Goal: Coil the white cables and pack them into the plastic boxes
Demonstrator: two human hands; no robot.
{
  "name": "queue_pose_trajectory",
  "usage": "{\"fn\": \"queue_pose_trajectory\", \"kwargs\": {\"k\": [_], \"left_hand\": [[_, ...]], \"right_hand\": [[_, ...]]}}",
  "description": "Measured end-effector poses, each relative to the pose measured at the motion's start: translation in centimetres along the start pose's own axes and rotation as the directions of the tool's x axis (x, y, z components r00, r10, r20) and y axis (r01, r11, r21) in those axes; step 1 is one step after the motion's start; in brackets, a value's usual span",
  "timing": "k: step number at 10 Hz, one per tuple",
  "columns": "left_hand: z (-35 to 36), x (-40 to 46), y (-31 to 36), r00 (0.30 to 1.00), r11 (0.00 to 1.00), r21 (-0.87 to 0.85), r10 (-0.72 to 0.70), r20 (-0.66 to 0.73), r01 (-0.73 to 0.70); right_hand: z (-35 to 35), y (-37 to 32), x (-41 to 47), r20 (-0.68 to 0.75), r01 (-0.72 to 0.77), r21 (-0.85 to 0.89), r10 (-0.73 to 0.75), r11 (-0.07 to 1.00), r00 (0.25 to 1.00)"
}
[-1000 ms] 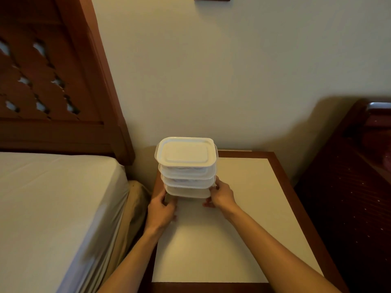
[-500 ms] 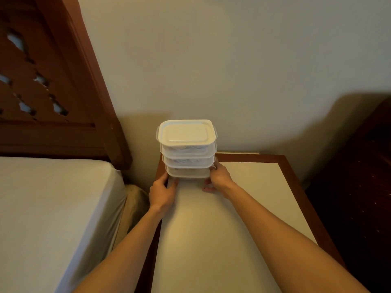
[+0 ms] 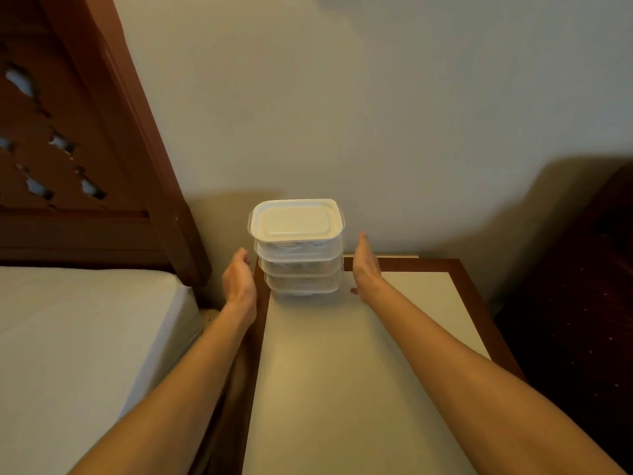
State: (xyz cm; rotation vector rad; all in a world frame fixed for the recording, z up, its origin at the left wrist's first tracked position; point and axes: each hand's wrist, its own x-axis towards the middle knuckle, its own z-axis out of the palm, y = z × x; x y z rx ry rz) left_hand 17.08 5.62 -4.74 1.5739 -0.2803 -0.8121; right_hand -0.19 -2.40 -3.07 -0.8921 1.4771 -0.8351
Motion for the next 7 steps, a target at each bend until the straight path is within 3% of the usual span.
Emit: {"fn": "queue_pose_trajectory", "kwargs": {"k": [1,2,3,5,6,7], "left_hand": [[1.2,-1.2,4.0,0.918,0.956,-0.124,-0.212,0.334,0.266],[2.4,-1.0,5.5,0.835,0.918,-0.041,-0.339,0.434,0.395],[3.0,0.0,5.3,0.827,0.917,-0.029,-0.346,0.443,0.399],[3.3,0.2,5.6,0.850,0.931,0.020,-0.341,0.403,0.364],[3.3,0.3,5.7,0.835,0.914,-0.003,-0.370,0.407,0.406],[3.0,-0.4,6.1,0.856,0.904,0.042,-0.417,0.305,0.426]], "right_hand": [[0.2,-2.5,-1.0,0.193,-0.115,0.147,0.086,0.982,0.977],[1.7,-2.9,-0.9,0.325,-0.195,0.166,0.134,0.967,0.936],[3.3,-0.4,5.2,0.286,-0.116,0.126,0.076,0.985,0.955],[3.4,-0.8,4.8,0.216,-0.117,0.124,0.089,0.985,0.972],[3.1,-1.3,3.8,0.271,-0.151,0.159,0.104,0.976,0.957],[1.7,-2.7,0.8,0.270,-0.171,0.137,0.130,0.976,0.954]]}}
